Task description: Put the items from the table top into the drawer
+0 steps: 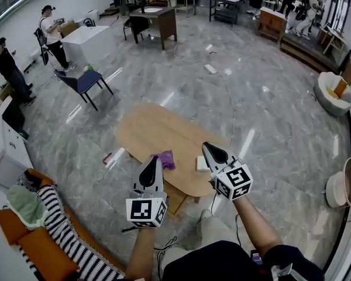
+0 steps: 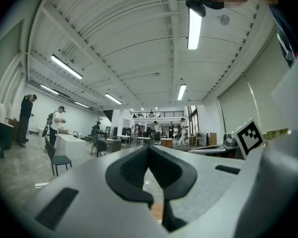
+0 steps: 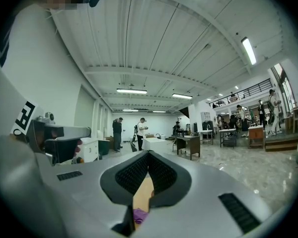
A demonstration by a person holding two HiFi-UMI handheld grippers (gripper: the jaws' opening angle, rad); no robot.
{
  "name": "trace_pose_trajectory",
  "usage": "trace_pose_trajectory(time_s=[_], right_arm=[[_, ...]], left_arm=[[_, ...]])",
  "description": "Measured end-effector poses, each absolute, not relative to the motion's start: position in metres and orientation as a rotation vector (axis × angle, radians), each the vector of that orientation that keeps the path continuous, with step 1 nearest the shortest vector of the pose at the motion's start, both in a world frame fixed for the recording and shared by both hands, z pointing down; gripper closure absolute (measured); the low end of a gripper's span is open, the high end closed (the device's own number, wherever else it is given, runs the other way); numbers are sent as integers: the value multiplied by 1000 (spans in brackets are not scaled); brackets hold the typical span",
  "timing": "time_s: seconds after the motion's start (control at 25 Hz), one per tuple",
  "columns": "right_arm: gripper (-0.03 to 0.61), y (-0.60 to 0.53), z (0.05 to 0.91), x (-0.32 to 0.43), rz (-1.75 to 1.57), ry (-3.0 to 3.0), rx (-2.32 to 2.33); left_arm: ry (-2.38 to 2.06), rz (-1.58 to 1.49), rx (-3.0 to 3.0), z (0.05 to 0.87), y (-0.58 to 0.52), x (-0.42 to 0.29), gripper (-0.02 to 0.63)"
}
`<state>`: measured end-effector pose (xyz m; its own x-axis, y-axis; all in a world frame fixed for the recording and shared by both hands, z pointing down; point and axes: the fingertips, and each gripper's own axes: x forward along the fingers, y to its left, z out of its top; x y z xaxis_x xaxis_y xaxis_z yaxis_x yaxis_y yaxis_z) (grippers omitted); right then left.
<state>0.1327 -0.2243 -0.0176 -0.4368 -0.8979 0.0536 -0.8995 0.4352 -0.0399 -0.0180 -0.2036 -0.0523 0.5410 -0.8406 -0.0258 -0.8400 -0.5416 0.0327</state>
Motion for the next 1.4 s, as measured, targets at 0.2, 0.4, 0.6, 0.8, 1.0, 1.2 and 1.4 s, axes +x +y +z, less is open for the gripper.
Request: trace_pose_trajectory(time_s=[0.2, 0.4, 0.6, 0.8, 1.0, 1.2, 1.4], right_arm=[[565, -235, 11, 133, 77, -2633, 1681], [565, -241, 54, 137, 83, -2613, 1712], [565, -251, 94, 139, 86, -2599, 1719], [565, -264, 130, 141, 63, -2601, 1732], [565, -277, 163, 144, 60, -2604, 1746], [565, -290, 195, 145, 60, -2602, 1740], [565, -301, 223, 149, 58, -2593, 1737]], left_arm=[[-1484, -71, 2772, -27, -210, -19, 609], [-1472, -165, 2709, 10, -218, -29, 610], [-1461, -164, 2712, 50, -230, -30, 609], [-1457, -130, 2729, 97, -244, -29, 609], [-1450, -109, 2726, 139, -255, -29, 609], [-1450, -124, 2714, 168, -269, -31, 610], [-1446, -110, 2728, 195, -278, -27, 609]])
